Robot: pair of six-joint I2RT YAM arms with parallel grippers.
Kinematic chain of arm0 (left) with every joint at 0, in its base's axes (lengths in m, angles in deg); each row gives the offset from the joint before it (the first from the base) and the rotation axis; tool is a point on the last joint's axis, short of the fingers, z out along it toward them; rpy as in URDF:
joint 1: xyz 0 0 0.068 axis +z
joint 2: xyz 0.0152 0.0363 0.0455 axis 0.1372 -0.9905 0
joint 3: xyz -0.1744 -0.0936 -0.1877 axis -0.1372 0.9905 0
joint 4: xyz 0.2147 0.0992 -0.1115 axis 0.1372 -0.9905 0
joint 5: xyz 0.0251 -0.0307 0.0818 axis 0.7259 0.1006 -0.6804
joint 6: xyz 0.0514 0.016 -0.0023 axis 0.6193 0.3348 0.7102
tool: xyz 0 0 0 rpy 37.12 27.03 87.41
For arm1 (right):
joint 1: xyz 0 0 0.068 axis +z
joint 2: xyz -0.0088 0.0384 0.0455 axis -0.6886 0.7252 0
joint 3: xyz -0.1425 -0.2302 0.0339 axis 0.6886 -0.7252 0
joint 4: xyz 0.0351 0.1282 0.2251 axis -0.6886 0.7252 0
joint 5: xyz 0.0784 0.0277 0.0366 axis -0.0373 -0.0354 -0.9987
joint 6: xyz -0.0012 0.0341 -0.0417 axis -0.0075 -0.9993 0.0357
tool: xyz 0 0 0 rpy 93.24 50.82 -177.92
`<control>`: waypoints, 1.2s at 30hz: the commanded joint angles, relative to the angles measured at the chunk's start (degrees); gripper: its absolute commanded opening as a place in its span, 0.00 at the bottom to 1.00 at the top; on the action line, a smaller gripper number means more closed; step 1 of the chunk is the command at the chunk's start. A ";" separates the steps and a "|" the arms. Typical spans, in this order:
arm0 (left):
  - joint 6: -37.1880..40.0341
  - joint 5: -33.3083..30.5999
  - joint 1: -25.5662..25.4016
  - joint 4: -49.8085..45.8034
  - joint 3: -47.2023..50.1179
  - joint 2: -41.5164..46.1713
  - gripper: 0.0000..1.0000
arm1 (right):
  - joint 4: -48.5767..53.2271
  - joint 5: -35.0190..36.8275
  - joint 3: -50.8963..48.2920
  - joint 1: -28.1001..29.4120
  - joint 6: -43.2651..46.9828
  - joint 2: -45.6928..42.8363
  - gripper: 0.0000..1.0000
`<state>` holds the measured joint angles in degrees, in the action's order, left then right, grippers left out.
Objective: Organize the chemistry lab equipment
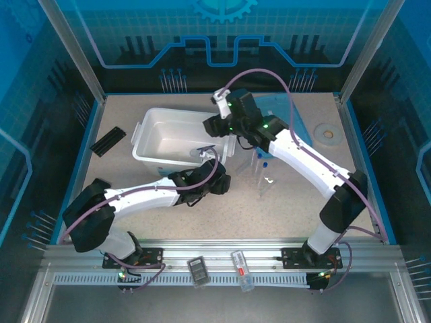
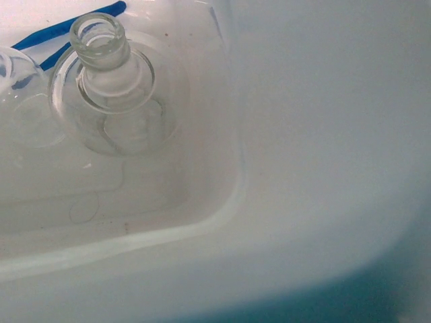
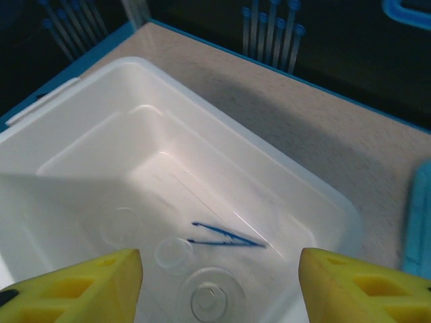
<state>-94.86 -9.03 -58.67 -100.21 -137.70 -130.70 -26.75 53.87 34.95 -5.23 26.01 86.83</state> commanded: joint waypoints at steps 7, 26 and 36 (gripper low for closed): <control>4.04 2.39 2.49 2.25 -4.65 -2.77 0.77 | -3.15 -4.64 -14.44 -14.06 -15.77 -13.51 0.69; 4.35 6.67 -3.39 -0.15 1.26 7.69 0.77 | -20.92 -22.62 -44.31 -36.82 -40.26 -18.85 0.73; 9.09 0.71 -3.79 -1.38 4.87 22.93 0.78 | -29.32 -25.36 -49.77 -41.68 -47.32 -13.08 0.76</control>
<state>-89.09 -4.79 -62.28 -100.63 -133.59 -112.01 -51.49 30.68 -13.09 -45.34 -17.57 71.51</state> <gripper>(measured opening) 0.777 0.761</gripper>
